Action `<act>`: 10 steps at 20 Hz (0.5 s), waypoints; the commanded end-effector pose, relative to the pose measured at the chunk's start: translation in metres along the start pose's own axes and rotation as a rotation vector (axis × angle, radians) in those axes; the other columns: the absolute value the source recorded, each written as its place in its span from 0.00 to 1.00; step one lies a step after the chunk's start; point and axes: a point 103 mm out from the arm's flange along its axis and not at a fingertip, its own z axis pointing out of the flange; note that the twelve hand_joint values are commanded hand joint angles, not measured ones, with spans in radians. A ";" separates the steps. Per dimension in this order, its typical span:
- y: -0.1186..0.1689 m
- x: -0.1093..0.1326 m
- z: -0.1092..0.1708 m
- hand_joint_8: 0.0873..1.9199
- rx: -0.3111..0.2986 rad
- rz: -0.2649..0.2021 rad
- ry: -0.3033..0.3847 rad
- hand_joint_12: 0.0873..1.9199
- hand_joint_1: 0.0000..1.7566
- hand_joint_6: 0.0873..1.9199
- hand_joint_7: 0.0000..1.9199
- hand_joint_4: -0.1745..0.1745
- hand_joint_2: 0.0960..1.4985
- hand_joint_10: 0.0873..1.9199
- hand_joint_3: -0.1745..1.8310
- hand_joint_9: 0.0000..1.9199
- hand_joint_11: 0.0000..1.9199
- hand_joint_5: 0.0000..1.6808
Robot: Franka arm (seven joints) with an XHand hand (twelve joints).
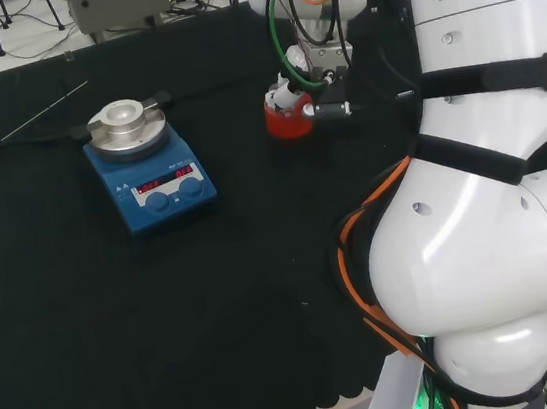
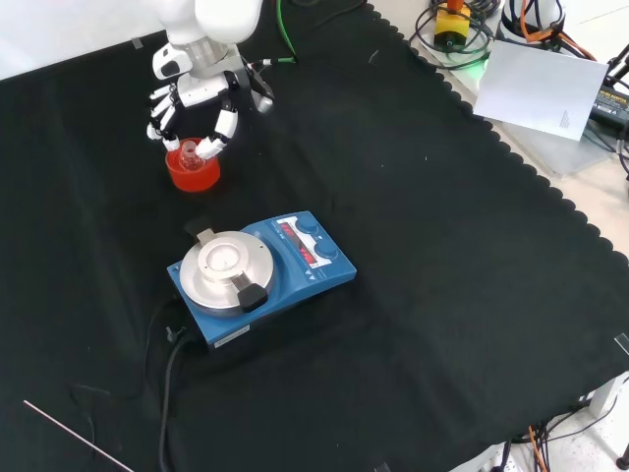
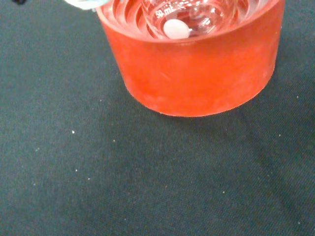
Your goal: Pick up the round-bottom flask.
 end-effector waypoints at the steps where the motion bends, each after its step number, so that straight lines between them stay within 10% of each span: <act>1: 0.000 0.001 0.000 0.32 0.002 -0.002 -0.003 0.69 0.48 0.36 0.14 0.32 0.42 0.32 0.39 0.22 0.03 0.35; 10: 0.000 0.004 0.002 0.32 0.009 -0.009 -0.029 0.69 0.50 0.34 0.14 0.32 0.40 0.32 0.39 0.22 0.03 0.28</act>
